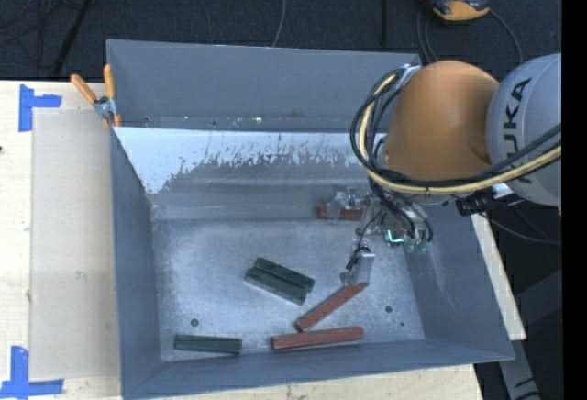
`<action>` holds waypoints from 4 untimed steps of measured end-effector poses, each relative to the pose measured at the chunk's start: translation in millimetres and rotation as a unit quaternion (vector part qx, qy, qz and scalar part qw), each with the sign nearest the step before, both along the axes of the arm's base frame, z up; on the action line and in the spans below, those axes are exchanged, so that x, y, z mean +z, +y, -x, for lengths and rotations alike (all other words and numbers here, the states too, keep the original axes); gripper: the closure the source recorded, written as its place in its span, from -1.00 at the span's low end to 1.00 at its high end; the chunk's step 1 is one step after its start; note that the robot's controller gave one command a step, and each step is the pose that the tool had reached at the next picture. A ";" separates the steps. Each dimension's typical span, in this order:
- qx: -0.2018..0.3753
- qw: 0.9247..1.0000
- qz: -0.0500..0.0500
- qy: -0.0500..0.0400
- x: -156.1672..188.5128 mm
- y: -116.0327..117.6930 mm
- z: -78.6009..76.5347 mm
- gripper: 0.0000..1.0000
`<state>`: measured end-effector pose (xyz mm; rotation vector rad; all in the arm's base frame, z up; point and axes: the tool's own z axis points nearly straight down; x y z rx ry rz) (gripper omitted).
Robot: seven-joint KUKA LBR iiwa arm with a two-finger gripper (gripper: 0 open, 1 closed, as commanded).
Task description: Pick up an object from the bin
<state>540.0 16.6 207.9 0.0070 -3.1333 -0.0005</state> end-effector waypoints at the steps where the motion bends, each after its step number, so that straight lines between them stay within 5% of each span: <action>1: 0.000 1.000 0.000 -0.004 3.4 0.0 -1.5 -1.00; 2: 0.021 1.000 0.000 -0.006 -60.6 9.4 8.7 -1.00; 3: -0.032 0.999 0.000 -0.005 -120.6 50.1 6.8 -1.00; 4: -0.029 1.000 0.001 -0.003 -138.7 11.0 32.9 1.00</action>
Offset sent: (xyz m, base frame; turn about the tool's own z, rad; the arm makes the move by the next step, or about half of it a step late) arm -0.0223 0.0205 -0.1366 -0.0974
